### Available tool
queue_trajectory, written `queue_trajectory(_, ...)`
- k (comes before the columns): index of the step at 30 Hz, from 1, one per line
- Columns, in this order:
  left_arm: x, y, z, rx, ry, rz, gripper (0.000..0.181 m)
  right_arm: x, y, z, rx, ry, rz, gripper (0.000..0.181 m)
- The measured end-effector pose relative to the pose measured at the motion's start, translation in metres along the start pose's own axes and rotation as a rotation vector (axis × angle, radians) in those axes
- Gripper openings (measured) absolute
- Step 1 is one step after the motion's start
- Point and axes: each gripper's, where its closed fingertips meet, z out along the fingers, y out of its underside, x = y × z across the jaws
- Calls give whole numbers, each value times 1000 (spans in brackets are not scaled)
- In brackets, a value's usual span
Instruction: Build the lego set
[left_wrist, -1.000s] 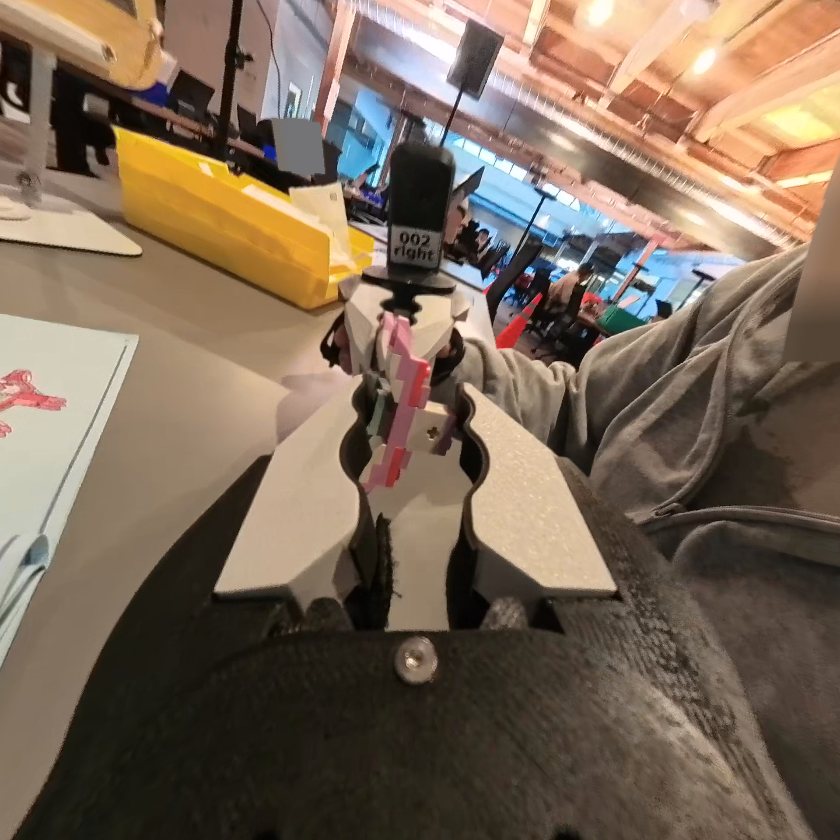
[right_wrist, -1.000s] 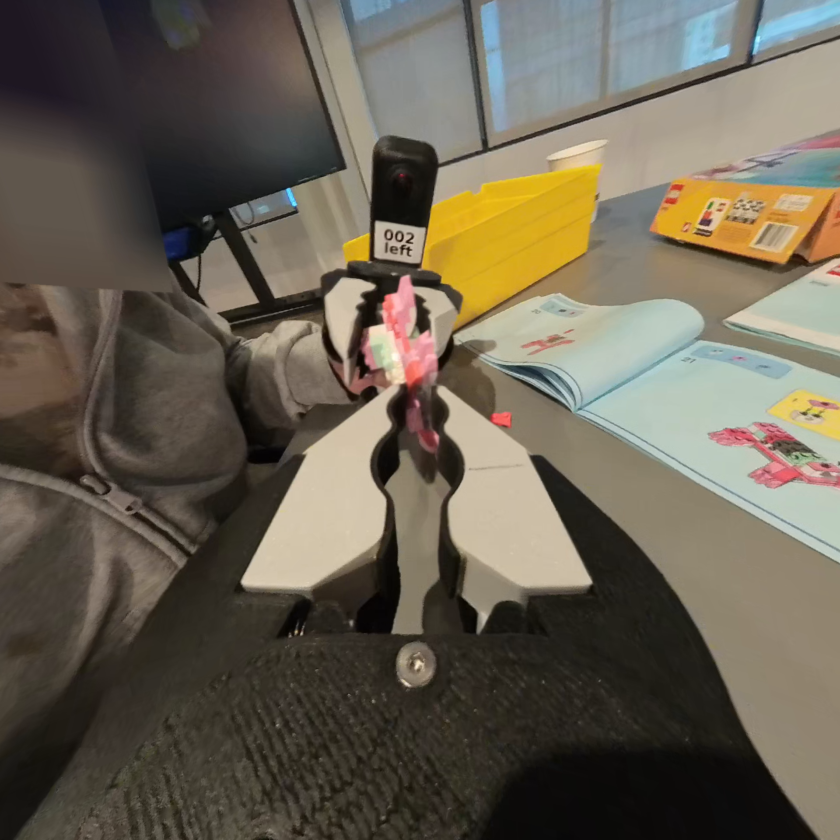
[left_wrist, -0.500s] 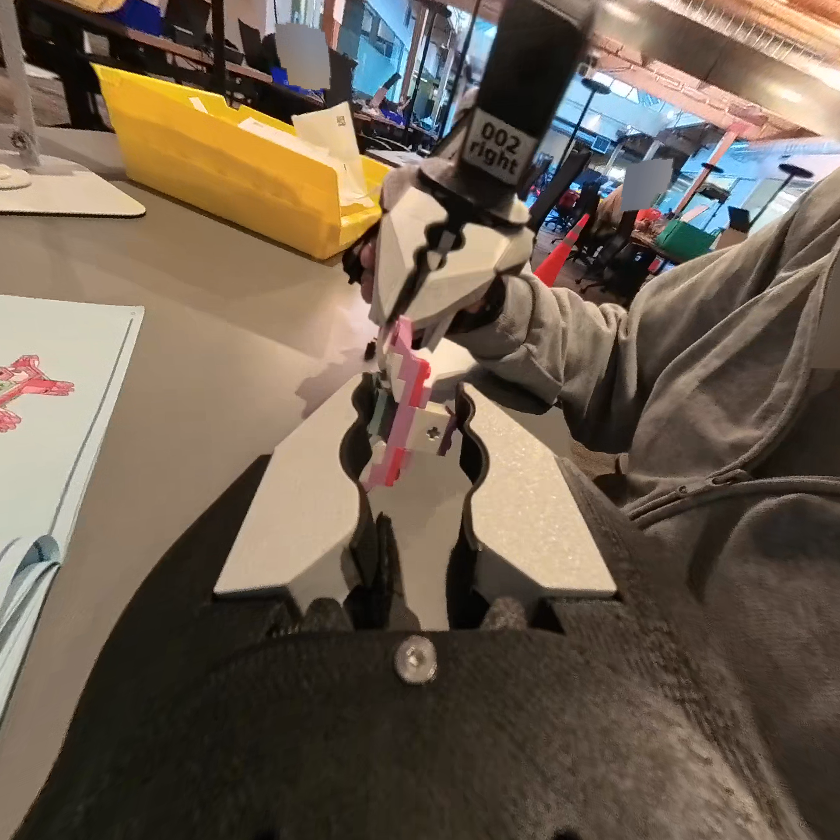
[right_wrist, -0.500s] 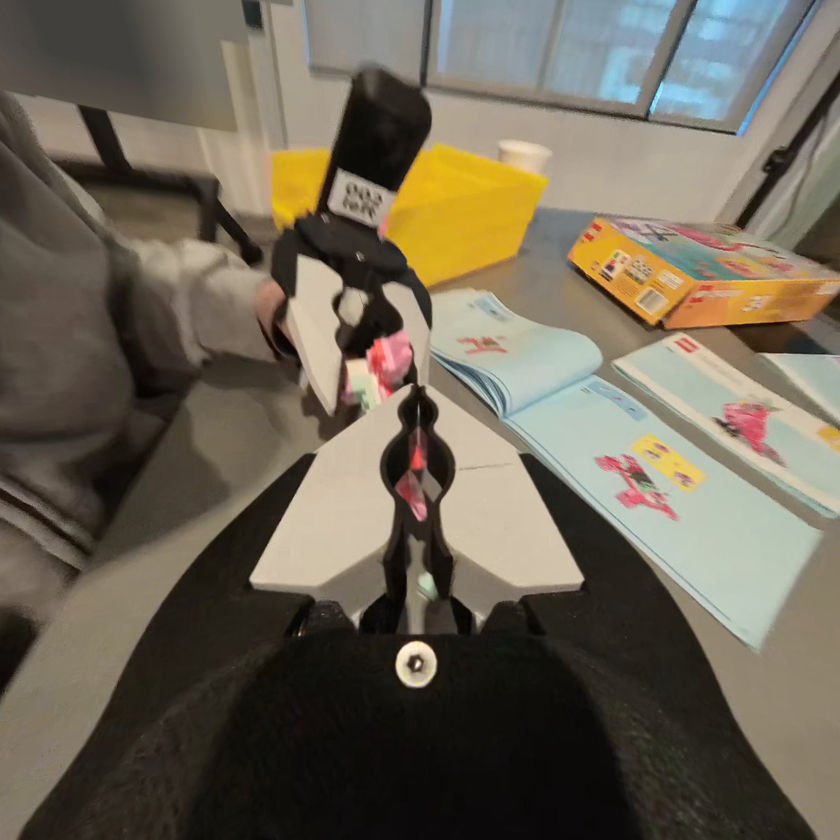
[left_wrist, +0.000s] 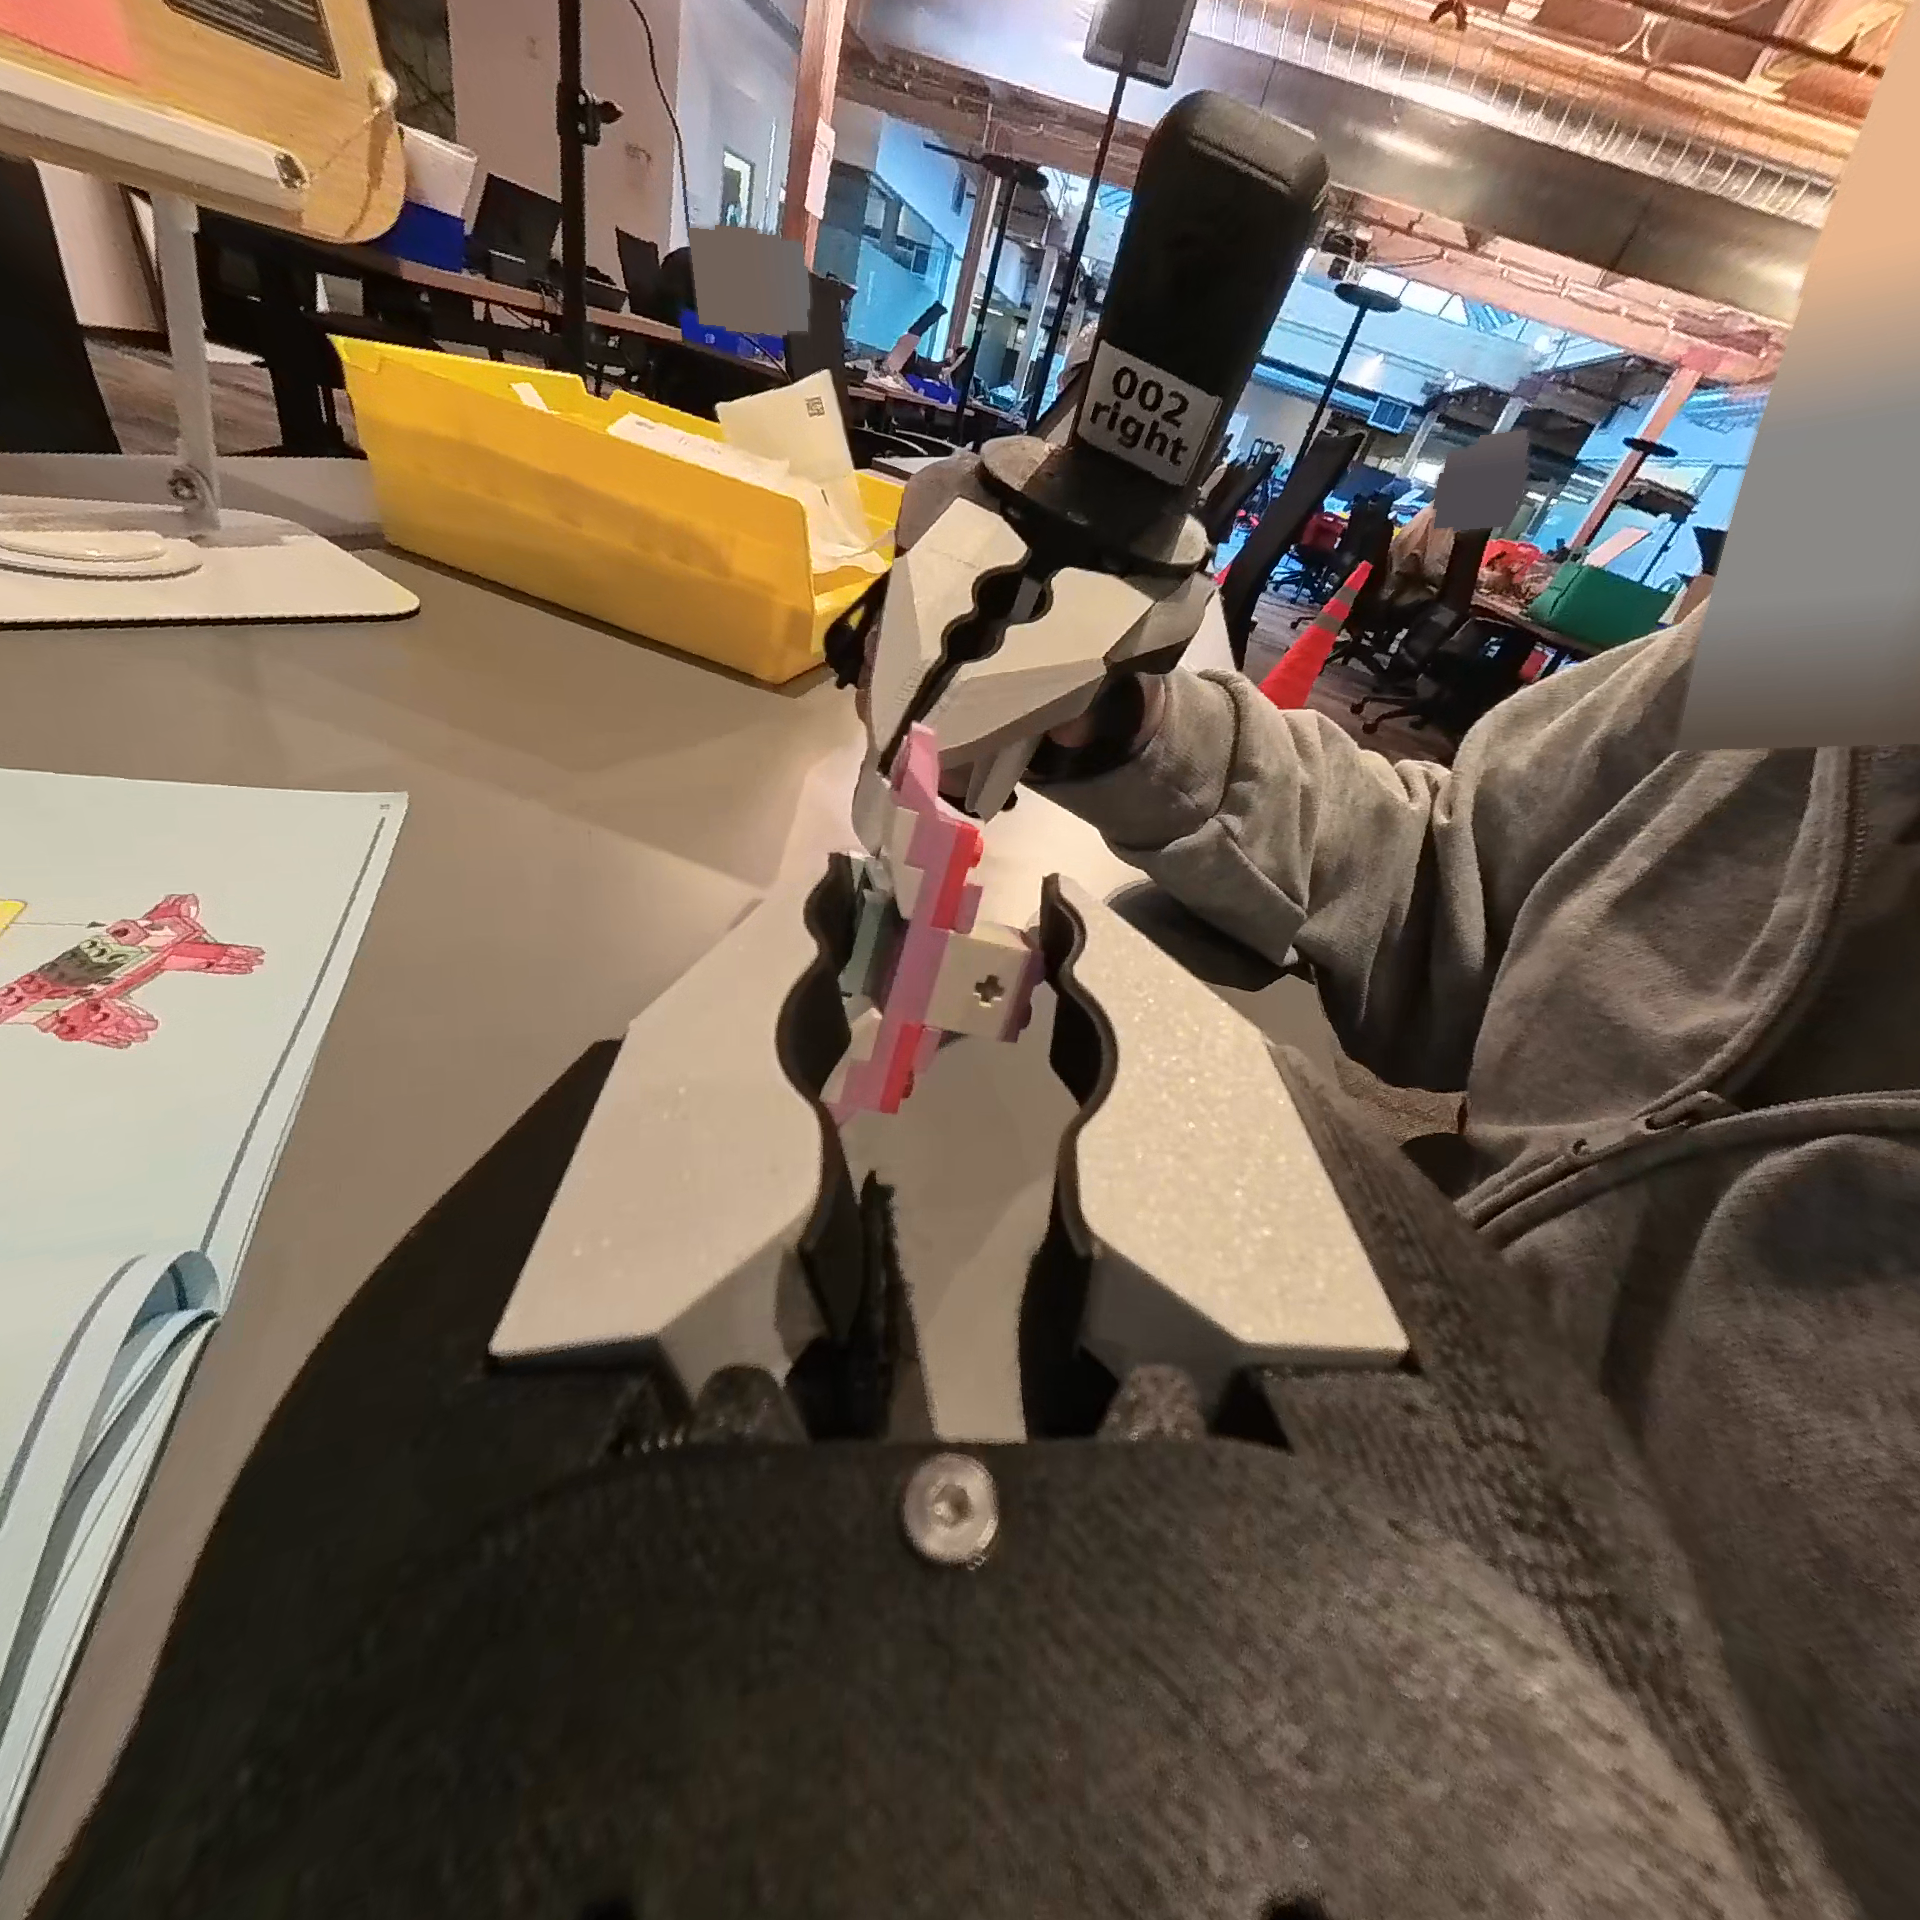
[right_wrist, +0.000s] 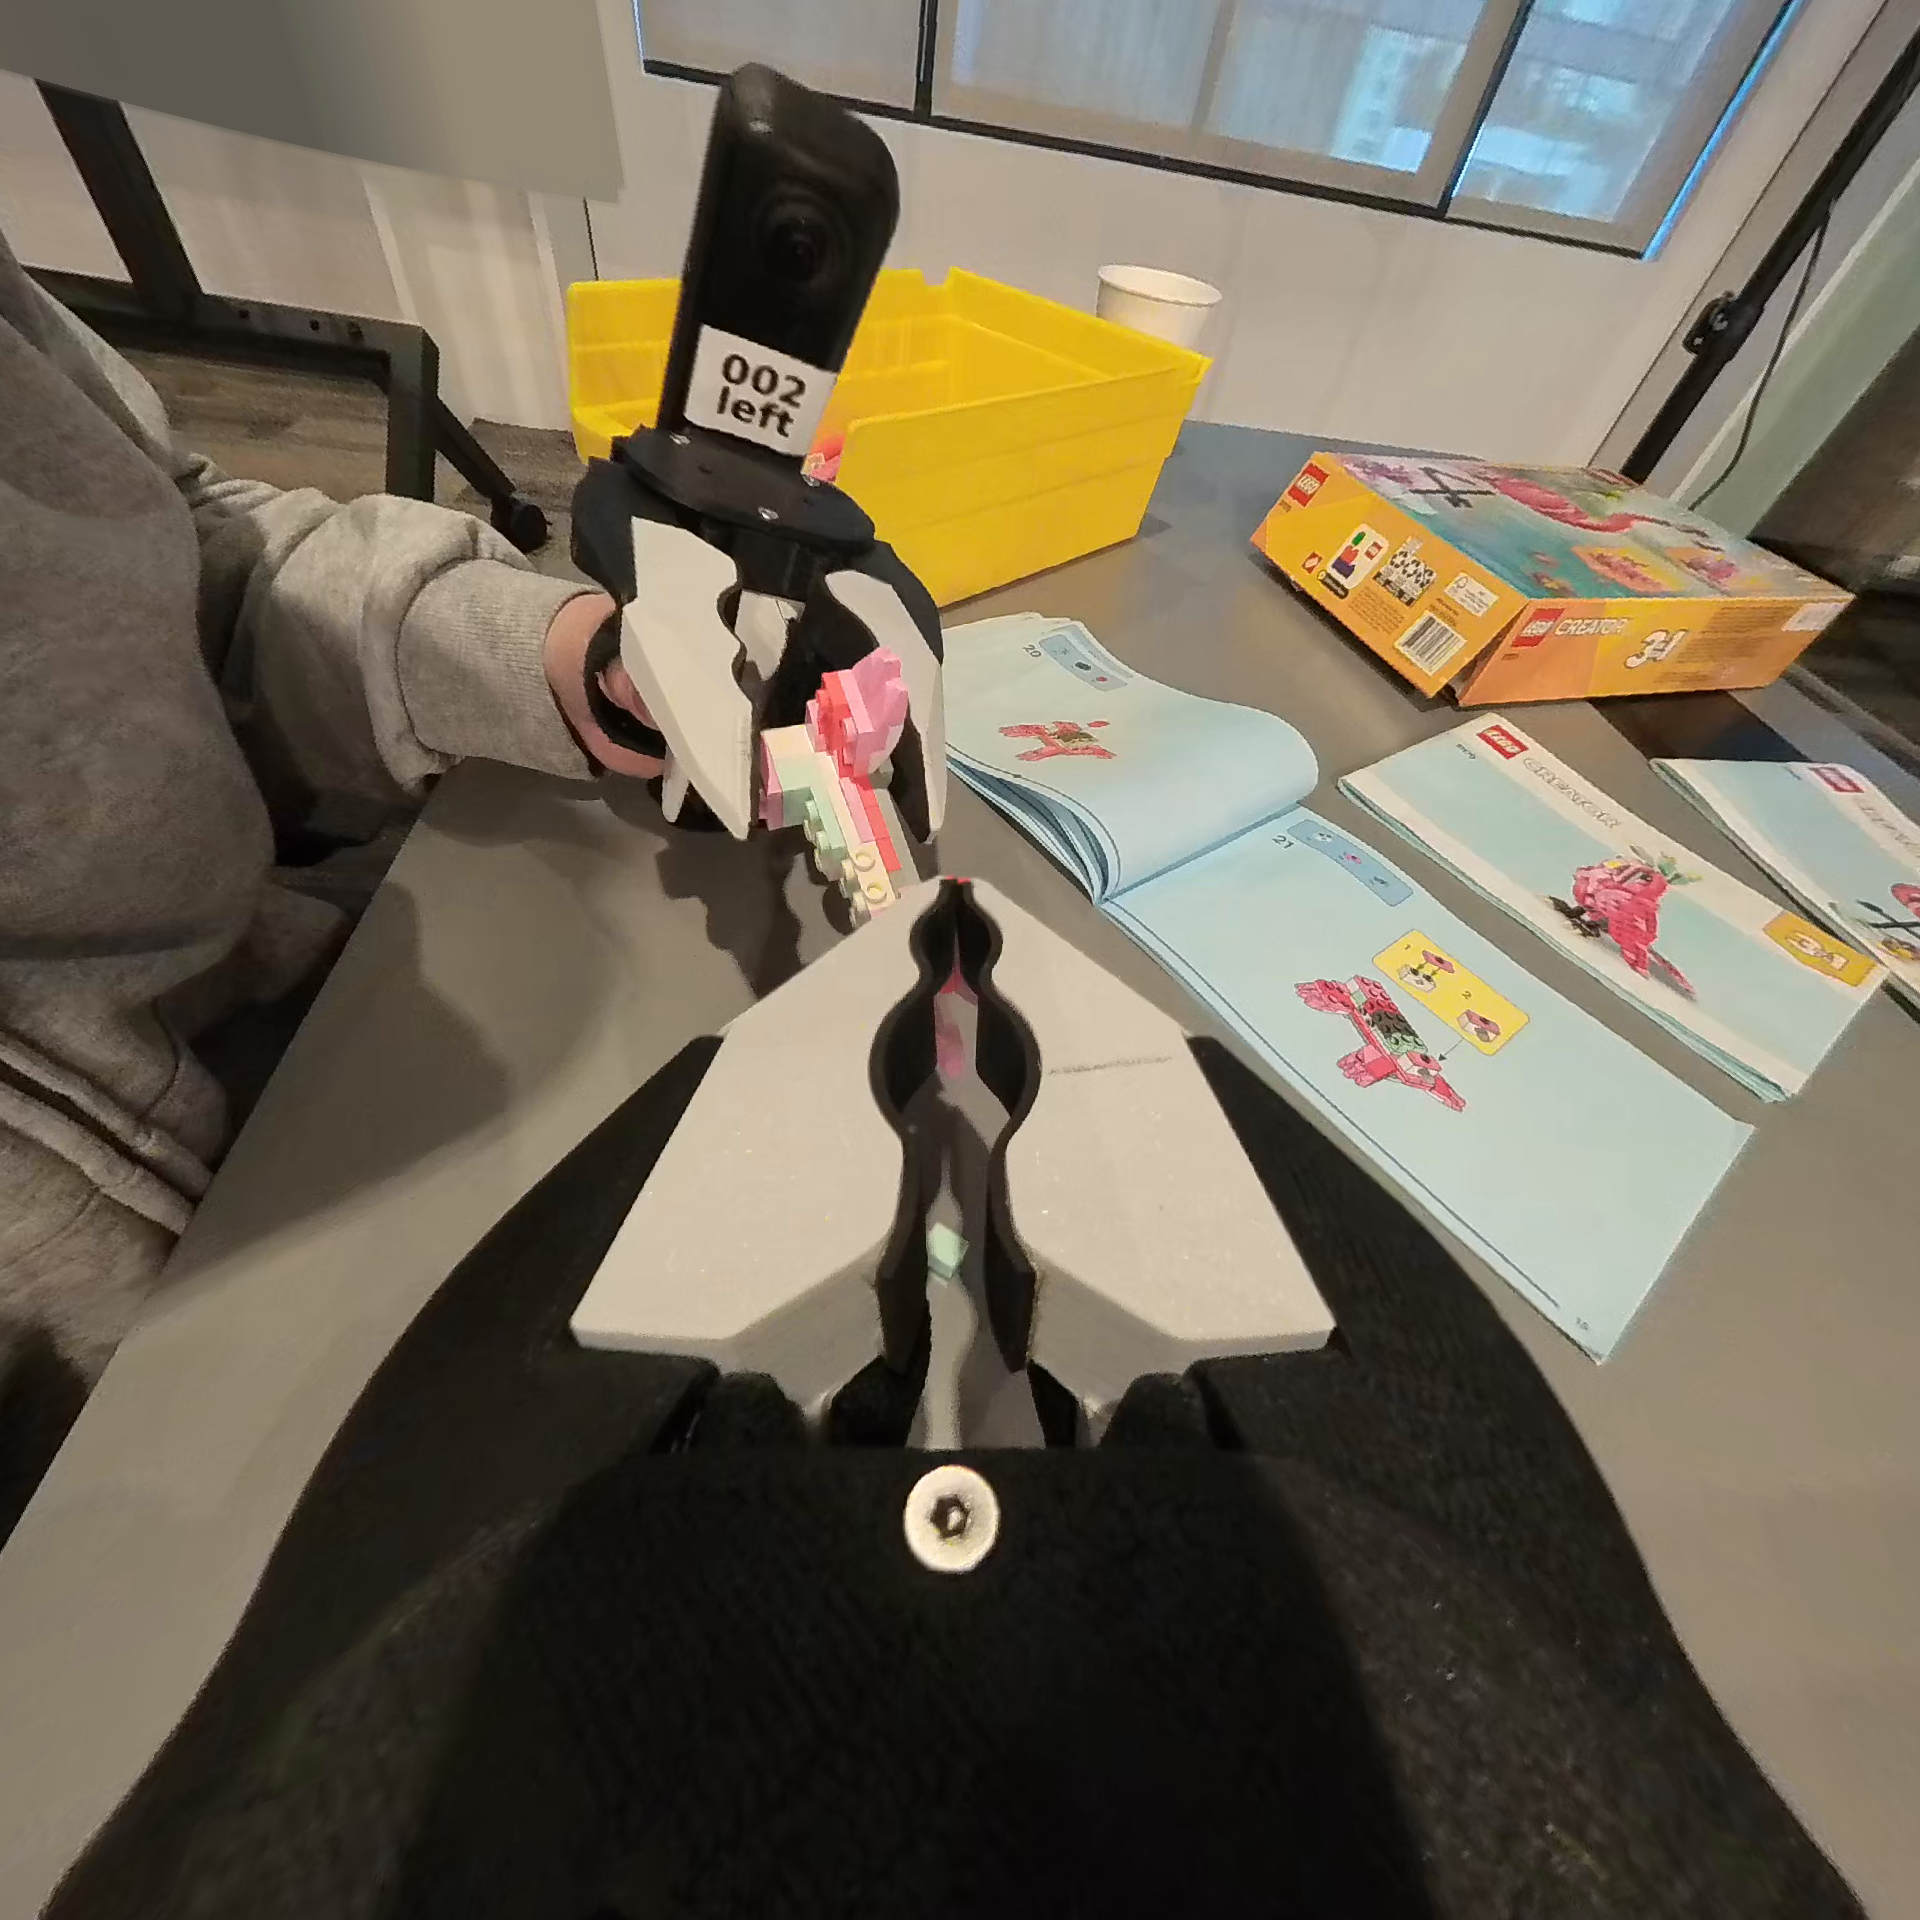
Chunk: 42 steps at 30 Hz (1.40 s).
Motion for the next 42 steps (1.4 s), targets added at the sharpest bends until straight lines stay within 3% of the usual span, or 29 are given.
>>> queue_trajectory(6,-5,-2,-5,25,-6,-44,35,2,9,-4,-56,6,-16,0)
queue_trajectory(12,-20,-20,-19,173,0,-219,34,5,35,2,-215,69,-165,0)
queue_trajectory(17,-23,-13,-15,130,14,-291,34,3,-1,1,-58,225,-486,40)
queue_trajectory(19,-22,-8,-11,88,8,-282,34,-4,4,8,-120,218,-581,64)
queue_trajectory(23,-18,-9,-9,97,21,-274,34,-10,23,19,-247,185,-626,86)
queue_trajectory(26,-21,-16,-11,157,24,-305,34,-2,28,22,-289,244,-641,84)
queue_trajectory(30,-22,-18,-7,180,15,-339,34,16,20,18,-326,419,-728,51)
queue_trajectory(35,-31,-24,-5,255,-23,-408,34,4,-4,20,-251,508,-859,43)
queue_trajectory(38,-31,-22,-3,247,-32,-402,34,5,5,30,-365,558,-935,34)
queue_trajectory(42,-30,-20,-2,235,-42,-397,34,7,5,31,-403,614,-988,18)
